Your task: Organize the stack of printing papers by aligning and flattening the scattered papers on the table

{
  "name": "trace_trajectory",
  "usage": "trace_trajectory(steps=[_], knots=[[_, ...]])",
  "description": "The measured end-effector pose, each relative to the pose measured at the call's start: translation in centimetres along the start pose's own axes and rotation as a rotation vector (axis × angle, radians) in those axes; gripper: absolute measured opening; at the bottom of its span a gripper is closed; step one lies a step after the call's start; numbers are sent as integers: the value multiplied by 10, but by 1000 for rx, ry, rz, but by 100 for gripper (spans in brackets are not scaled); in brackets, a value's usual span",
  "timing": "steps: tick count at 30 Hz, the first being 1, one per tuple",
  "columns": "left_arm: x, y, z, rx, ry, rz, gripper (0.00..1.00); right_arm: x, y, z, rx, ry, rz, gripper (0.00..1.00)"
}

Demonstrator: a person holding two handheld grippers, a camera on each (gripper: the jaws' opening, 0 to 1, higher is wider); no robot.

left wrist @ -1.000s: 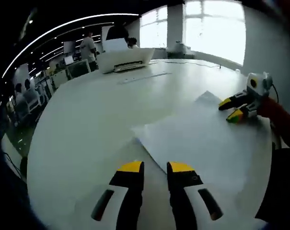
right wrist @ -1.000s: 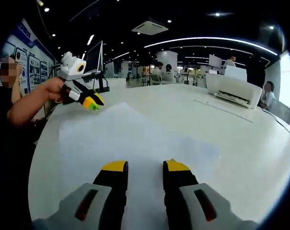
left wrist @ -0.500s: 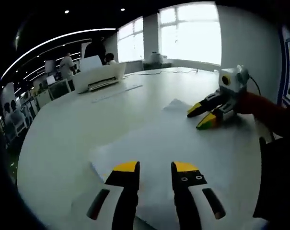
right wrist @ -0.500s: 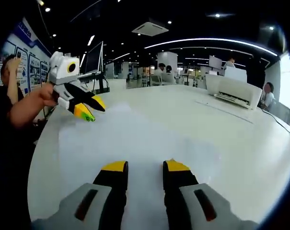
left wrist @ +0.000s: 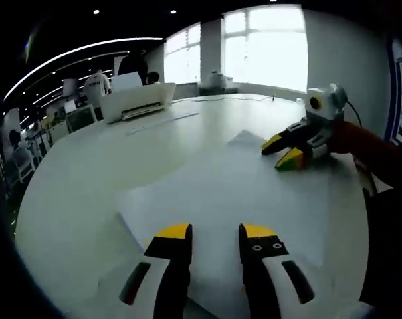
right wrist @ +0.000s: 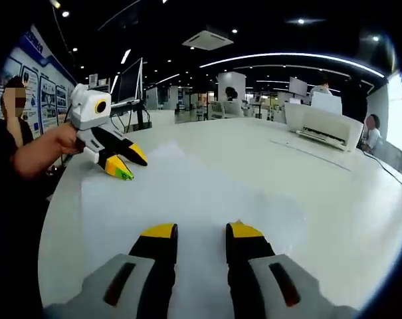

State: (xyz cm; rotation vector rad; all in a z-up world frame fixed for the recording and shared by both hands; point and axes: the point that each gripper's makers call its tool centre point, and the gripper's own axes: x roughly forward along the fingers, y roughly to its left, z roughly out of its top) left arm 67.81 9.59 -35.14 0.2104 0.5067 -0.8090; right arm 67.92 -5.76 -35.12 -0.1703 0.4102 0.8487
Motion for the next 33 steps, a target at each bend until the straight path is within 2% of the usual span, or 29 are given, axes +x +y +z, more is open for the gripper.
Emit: trace_trajectory(steps=[5,11,15,18,22,25,33], knots=[[-1,3,0,5,-1,-3,37,-1,-3,1,12,36,-8,28],[-12,5,1,-6,-14,2,41,-8,1,5,32,38,9,33],[-23,9,2,10,-26,23,47,-22,3,9,26,28,10,36],[-34,8,1,4,-33,31,47,-30,7,10,23,25,22,40],[-45,8,-1,-2,-49,33,49,-39,8,6,17,32,19,42],[-57,11,-4,-29,-78,45,50,-49,7,6,47,11,25,44],[-81,15,-17,-36,-80,72,50,-68,6,-5,38,13,12,50]])
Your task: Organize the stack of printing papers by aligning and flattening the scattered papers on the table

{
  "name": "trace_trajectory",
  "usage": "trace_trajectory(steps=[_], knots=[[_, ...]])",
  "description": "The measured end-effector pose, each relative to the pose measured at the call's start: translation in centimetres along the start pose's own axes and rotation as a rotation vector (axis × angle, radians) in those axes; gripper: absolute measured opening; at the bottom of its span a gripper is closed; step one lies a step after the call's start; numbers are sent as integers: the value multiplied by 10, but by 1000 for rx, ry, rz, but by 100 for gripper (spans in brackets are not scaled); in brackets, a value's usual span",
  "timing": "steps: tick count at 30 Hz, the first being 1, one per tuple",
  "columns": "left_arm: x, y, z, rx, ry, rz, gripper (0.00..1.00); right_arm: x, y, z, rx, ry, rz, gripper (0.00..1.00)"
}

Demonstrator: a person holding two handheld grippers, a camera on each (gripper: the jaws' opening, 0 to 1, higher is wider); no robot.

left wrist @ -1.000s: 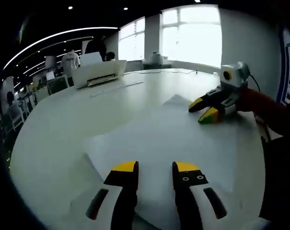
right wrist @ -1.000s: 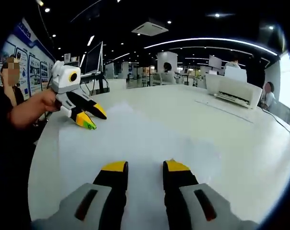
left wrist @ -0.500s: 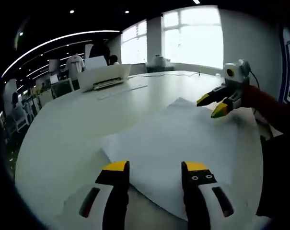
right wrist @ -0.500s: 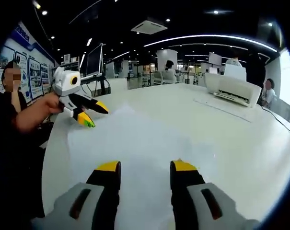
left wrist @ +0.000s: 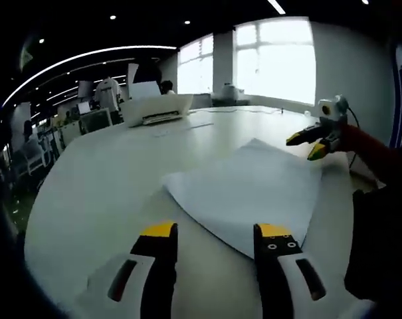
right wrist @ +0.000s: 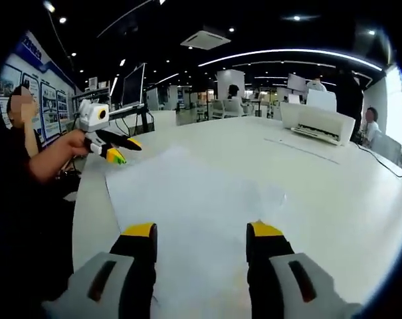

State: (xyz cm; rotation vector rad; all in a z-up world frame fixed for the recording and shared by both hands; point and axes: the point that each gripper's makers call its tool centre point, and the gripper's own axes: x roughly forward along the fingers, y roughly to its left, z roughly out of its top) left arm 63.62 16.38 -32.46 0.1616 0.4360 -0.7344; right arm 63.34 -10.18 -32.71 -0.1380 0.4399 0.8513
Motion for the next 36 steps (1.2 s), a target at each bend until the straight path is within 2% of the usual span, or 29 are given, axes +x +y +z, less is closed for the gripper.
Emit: trace_trajectory(steps=[10,15,21,24,26,30,34,36], knots=[[-31,4,-9,10,4,43,52,-40,2,2,-7,-23,-32,51],[-48,6,-12,-22,-2,57,52,-58,3,-7,-4,-7,-55,52],[-69,-8,-16,-37,-10,58,52,-67,5,-10,9,-12,-64,52],[-88,-12,-13,-83,-62,59,52,-68,6,-10,4,-9,-62,52],[-95,-10,-14,-94,-70,70,53,-68,7,-11,-1,1,-63,52],[-108,-8,-18,-109,-66,84,54,-73,11,-10,-10,19,-66,52],[-121,-9,-22,-103,-30,95,54,-82,13,-9,-18,36,-70,53],[-128,-11,-26,-125,-3,90,53,-90,14,-9,-17,42,-76,53]])
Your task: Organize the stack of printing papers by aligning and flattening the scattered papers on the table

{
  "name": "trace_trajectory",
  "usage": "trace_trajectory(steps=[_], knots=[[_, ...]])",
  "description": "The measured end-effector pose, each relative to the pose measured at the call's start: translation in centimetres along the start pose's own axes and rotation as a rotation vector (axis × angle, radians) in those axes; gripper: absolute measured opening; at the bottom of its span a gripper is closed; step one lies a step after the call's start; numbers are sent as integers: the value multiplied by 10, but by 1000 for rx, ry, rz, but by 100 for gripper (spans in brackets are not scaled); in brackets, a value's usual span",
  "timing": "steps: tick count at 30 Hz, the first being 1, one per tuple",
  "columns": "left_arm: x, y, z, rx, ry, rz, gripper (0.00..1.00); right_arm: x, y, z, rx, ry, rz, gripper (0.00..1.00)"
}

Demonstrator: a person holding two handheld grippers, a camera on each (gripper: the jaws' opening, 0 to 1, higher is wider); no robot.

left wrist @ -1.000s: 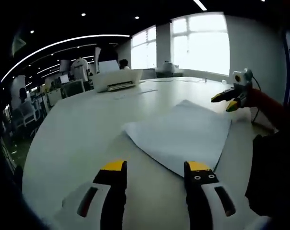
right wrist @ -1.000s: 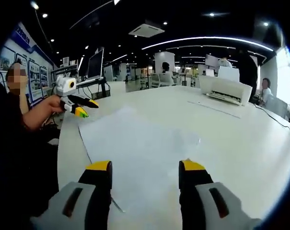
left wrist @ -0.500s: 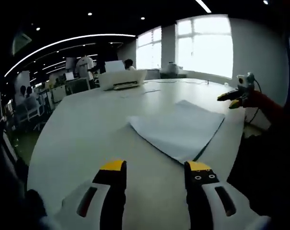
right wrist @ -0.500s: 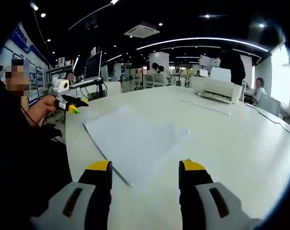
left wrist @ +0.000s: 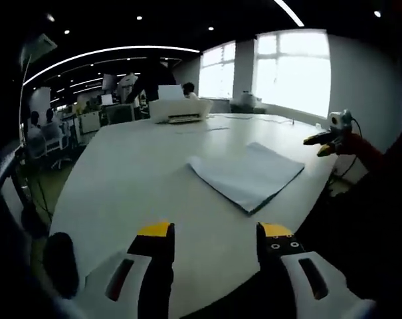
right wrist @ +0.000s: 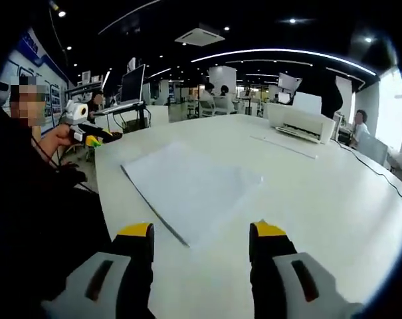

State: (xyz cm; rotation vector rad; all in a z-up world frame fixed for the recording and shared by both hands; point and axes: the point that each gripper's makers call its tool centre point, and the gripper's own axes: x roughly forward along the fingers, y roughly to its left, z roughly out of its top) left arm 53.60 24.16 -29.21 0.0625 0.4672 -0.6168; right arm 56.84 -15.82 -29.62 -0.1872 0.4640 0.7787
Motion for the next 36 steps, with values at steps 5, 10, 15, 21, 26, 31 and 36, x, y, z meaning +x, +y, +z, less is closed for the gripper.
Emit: trace_trajectory(steps=[5,10,15,21,26,31,36], knots=[[-13,-3,-8,18,47,-8,59,-19,2,-4,8,20,-8,54],[-36,2,-7,7,24,5,58,-34,-4,-11,7,49,-24,54],[-56,7,-2,16,14,32,58,-41,-5,-18,-12,95,-44,54],[-77,10,-4,4,26,53,56,-58,6,-17,-39,117,-58,54],[-93,3,3,24,20,86,56,-72,14,-15,-38,110,-70,54],[-102,-2,10,50,12,105,57,-85,16,-10,-27,93,-79,53],[-109,-5,15,49,-10,105,57,-98,9,-1,4,48,-101,52]])
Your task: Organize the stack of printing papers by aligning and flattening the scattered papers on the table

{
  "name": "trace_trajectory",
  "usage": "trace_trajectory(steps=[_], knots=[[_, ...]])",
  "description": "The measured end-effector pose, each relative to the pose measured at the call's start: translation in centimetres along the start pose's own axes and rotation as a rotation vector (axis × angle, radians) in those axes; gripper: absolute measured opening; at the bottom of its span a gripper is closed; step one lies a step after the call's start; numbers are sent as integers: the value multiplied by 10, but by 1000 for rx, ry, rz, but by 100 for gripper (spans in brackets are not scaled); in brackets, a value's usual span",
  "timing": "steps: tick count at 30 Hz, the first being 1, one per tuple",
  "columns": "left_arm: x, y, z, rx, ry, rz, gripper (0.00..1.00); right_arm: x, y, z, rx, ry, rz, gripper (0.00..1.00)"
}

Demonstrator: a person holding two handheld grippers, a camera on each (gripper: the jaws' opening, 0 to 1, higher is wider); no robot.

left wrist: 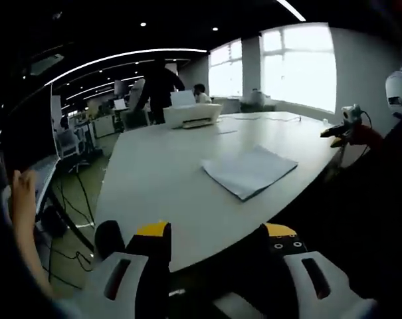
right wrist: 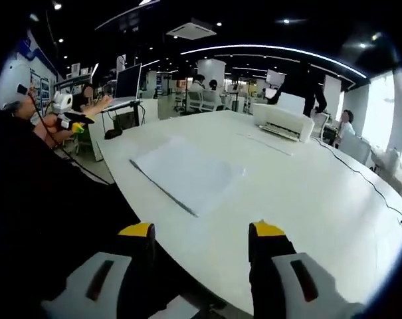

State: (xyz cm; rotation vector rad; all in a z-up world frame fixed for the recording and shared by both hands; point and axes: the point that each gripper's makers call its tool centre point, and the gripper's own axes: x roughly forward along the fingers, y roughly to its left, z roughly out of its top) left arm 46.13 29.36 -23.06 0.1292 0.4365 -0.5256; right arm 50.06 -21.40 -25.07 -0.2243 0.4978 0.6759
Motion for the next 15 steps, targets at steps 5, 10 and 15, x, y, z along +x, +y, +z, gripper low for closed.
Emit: trace_trajectory(steps=[5,10,15], knots=[[-5,1,-1,-24,-23,-4,57,0,2,-2,-8,-2,1,52],[-4,5,-7,-29,-10,11,57,2,0,-10,0,8,-2,52],[-1,7,-8,-21,-1,15,57,5,-3,-15,7,30,-7,52]])
